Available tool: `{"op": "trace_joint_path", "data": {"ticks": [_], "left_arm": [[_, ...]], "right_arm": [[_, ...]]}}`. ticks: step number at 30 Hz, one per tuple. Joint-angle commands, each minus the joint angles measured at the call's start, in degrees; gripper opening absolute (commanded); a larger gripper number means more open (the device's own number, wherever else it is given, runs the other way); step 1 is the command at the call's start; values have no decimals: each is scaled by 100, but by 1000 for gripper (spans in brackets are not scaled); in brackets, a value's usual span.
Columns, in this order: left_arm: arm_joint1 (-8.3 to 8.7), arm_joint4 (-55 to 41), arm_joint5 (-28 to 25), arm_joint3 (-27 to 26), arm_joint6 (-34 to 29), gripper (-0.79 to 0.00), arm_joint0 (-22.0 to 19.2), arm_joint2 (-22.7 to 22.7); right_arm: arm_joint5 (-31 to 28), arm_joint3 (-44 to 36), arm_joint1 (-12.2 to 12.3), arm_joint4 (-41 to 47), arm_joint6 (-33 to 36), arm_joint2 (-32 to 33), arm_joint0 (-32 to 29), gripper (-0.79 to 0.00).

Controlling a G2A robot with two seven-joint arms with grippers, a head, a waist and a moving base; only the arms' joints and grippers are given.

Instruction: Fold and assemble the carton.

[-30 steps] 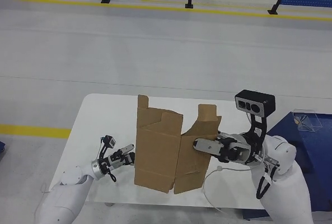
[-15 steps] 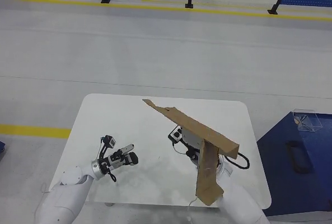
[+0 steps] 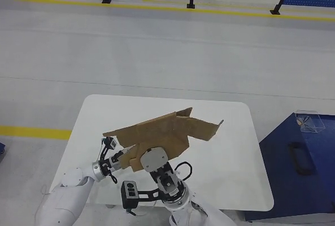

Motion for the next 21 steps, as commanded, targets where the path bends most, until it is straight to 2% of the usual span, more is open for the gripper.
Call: {"op": "trace_joint_path", "data": {"ticks": [1,3,6,10,13,14,15,18,21], "left_arm": [[0,0,0,0,0,0,0,0],[0,0,0,0,0,0,0,0],[0,0,0,0,0,0,0,0],[0,0,0,0,0,0,0,0],[0,0,0,0,0,0,0,0],[0,0,0,0,0,0,0,0],[0,0,0,0,0,0,0,0],[0,0,0,0,0,0,0,0],[0,0,0,0,0,0,0,0]], "right_arm": [[11,16,-17,0,-75,39,-23,-785],[12,34,-36,-98,-109,107,-51,-785],[-119,35,-58,-702,64,356,-61,-785],[-1033,-110,-83,-3101,1239,871,-113,-785],[-2115,-203,-76,-4876,2294,1260,-85,-785],[-2598,-225,-61,-5519,2586,1431,-50,-785],[-3349,-238,-33,-6476,2924,1666,-17,-785],[-4610,-403,32,-7935,3414,2157,0,-785],[-5856,-779,103,-9057,3615,2781,-142,-785]]}}
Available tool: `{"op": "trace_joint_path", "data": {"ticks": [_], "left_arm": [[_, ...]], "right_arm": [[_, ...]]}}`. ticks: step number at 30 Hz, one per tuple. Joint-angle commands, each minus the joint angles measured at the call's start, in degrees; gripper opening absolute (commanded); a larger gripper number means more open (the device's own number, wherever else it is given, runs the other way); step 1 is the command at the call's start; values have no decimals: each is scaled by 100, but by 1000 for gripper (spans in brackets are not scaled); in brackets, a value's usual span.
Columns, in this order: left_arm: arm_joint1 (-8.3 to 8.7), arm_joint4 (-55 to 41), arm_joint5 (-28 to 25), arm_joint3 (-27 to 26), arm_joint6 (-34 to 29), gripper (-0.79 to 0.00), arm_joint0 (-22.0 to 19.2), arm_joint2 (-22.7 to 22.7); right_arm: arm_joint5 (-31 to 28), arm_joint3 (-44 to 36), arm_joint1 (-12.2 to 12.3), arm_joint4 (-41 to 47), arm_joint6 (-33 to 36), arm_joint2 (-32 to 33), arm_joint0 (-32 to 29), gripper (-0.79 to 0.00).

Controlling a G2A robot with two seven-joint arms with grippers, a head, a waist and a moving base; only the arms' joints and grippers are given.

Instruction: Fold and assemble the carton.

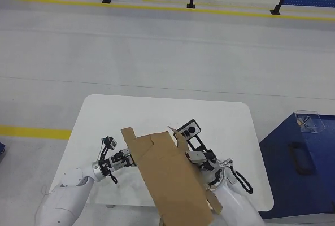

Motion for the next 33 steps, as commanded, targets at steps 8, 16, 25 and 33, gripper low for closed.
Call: {"op": "trace_joint_path", "data": {"ticks": [8,16,25,33], "left_arm": [[0,0,0,0,0,0,0,0],[0,0,0,0,0,0,0,0],[0,0,0,0,0,0,0,0],[0,0,0,0,0,0,0,0]], "right_arm": [[-3003,-1600,141,-3251,-418,1722,-593,-785],[-4140,-1958,207,-4959,-1555,2157,-976,-785],[-4140,-1973,210,-5090,-1564,2190,-971,-785],[-5003,-3132,357,-9327,-2433,3510,-410,-785]]}}
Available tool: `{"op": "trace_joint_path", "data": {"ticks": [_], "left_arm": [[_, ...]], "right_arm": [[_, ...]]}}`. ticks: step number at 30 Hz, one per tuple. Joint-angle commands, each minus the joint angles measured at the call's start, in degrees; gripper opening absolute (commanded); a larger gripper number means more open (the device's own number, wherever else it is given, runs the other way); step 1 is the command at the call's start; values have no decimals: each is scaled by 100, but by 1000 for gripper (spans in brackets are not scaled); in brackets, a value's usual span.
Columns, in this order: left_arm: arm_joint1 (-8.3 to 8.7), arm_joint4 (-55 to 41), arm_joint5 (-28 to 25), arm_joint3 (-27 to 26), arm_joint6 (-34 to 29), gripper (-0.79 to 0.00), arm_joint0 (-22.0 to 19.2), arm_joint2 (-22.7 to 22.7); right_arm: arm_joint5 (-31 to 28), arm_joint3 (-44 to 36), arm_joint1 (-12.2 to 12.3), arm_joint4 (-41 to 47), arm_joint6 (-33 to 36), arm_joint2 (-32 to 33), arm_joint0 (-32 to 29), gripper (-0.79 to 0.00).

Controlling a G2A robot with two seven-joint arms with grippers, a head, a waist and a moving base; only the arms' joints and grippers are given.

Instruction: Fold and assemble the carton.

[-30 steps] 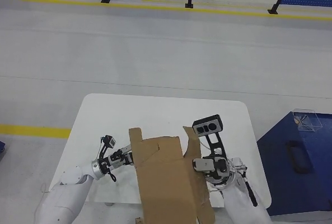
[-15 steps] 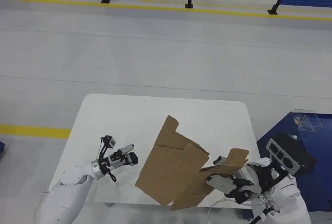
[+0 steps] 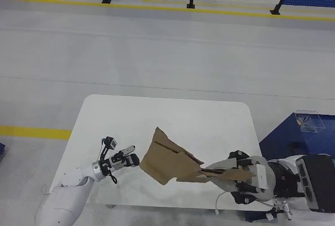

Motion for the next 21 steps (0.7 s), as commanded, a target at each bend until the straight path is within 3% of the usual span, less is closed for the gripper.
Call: {"op": "trace_joint_path", "data": {"ticks": [1,6,9,15,17,21], "left_arm": [[0,0,0,0,0,0,0,0],[0,0,0,0,0,0,0,0],[0,0,0,0,0,0,0,0],[0,0,0,0,0,0,0,0],[0,0,0,0,0,0,0,0],[0,0,0,0,0,0,0,0]], "right_arm": [[-1,-141,37,-1382,-46,341,287,-785],[-1,-141,313,-3762,-921,265,1259,-785],[-1,-141,596,-5577,-2055,2,1621,-785],[-1,-141,1190,-9816,-5503,-238,1912,-785],[397,-141,1335,-10994,-6805,-319,1926,-785],[1992,-141,1570,-13120,-8669,-443,1353,-785]]}}
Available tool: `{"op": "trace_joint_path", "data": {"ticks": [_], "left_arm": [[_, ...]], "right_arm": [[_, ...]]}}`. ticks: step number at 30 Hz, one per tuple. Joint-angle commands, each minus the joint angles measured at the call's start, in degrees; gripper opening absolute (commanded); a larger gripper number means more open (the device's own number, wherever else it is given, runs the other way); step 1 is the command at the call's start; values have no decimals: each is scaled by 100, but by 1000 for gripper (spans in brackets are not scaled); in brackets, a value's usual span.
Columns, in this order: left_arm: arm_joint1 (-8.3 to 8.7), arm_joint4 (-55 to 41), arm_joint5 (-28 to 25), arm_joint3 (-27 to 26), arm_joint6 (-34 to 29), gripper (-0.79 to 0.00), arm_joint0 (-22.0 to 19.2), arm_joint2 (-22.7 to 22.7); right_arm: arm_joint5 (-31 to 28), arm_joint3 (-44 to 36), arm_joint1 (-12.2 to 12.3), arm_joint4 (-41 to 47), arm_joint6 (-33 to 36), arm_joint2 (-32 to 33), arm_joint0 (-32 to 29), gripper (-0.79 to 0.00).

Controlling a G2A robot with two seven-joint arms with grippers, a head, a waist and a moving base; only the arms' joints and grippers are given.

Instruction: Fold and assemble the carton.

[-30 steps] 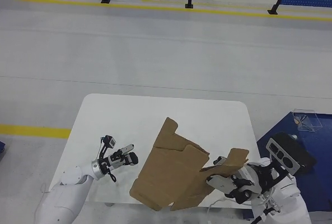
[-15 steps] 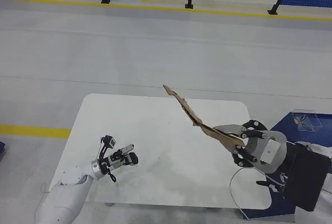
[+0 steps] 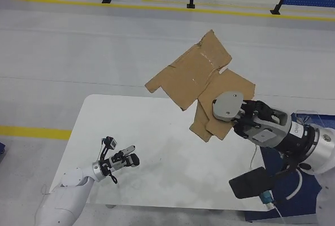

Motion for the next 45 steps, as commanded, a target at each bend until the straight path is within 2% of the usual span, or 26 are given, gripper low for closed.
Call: {"op": "trace_joint_path", "data": {"ticks": [1,4,7,11,14,17,20,24,27,30,34,40,43,45], "left_arm": [[0,0,0,0,0,0,0,0],[0,0,0,0,0,0,0,0],[0,0,0,0,0,0,0,0],[0,0,0,0,0,0,0,0],[0,0,0,0,0,0,0,0],[0,0,0,0,0,0,0,0],[0,0,0,0,0,0,0,0],[0,0,0,0,0,0,0,0],[0,0,0,0,0,0,0,0],[0,0,0,0,0,0,0,0],[0,0,0,0,0,0,0,0],[0,0,0,0,0,0,0,0],[0,0,0,0,0,0,0,0],[0,0,0,0,0,0,0,0]], "right_arm": [[984,0,77,-1182,-970,-5,-351,-785],[2100,0,151,-2115,-1426,-1,-807,-785],[3072,0,180,-2722,-1469,-65,-1283,-785],[3674,0,182,-2933,-1339,-163,-1747,-785],[3882,0,177,-2752,-1244,-160,-1939,-785],[3489,0,169,-1729,-1342,-12,-1952,-785],[2575,0,179,-320,-1520,410,-1752,-785],[1050,0,196,1746,-1565,971,-1604,-785],[8,0,170,3671,-1188,1184,-1874,-785],[-754,70,148,5535,-421,1156,-2361,-785],[-1429,569,183,7351,615,513,-2638,-785],[-1429,1326,343,9952,2012,-1383,-2441,-785],[-1429,1835,409,11214,2713,-2104,-2142,-785],[-1429,2009,432,11716,3048,-2372,-2024,-785]]}}
